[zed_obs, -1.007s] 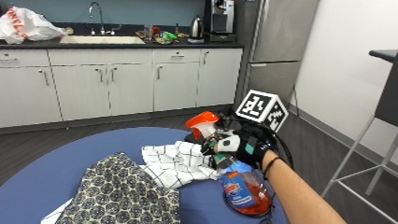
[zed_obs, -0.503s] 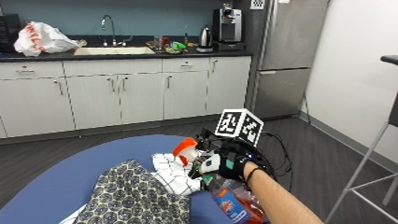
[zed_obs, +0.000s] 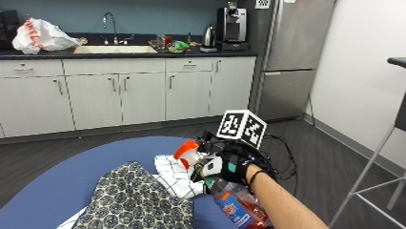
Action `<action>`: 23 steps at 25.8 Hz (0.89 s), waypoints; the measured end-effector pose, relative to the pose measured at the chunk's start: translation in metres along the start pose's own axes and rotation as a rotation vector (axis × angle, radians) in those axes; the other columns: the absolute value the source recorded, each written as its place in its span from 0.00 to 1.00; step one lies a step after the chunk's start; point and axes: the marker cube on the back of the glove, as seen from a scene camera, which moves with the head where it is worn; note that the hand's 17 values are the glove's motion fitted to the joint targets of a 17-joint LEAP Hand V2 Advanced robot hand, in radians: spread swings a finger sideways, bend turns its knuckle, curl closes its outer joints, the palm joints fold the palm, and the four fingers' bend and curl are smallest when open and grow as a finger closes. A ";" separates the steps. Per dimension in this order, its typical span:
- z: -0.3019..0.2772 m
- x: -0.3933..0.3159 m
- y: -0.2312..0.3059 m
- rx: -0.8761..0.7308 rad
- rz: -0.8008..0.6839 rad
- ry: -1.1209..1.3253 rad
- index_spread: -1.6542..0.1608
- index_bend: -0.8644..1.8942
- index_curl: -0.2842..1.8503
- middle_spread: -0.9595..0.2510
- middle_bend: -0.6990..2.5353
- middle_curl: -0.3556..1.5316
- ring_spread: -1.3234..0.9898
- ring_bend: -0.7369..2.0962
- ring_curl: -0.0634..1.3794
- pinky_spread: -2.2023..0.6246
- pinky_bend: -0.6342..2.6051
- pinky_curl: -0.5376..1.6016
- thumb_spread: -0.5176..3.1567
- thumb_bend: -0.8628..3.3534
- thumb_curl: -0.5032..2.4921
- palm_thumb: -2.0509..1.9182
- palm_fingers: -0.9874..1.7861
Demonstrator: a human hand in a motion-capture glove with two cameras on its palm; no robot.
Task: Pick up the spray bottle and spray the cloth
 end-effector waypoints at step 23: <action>0.050 -0.192 0.068 0.377 -0.705 -0.373 0.81 0.34 0.22 0.73 0.40 0.44 0.54 0.47 0.32 0.78 0.33 0.41 0.39 0.20 0.36 0.74 0.75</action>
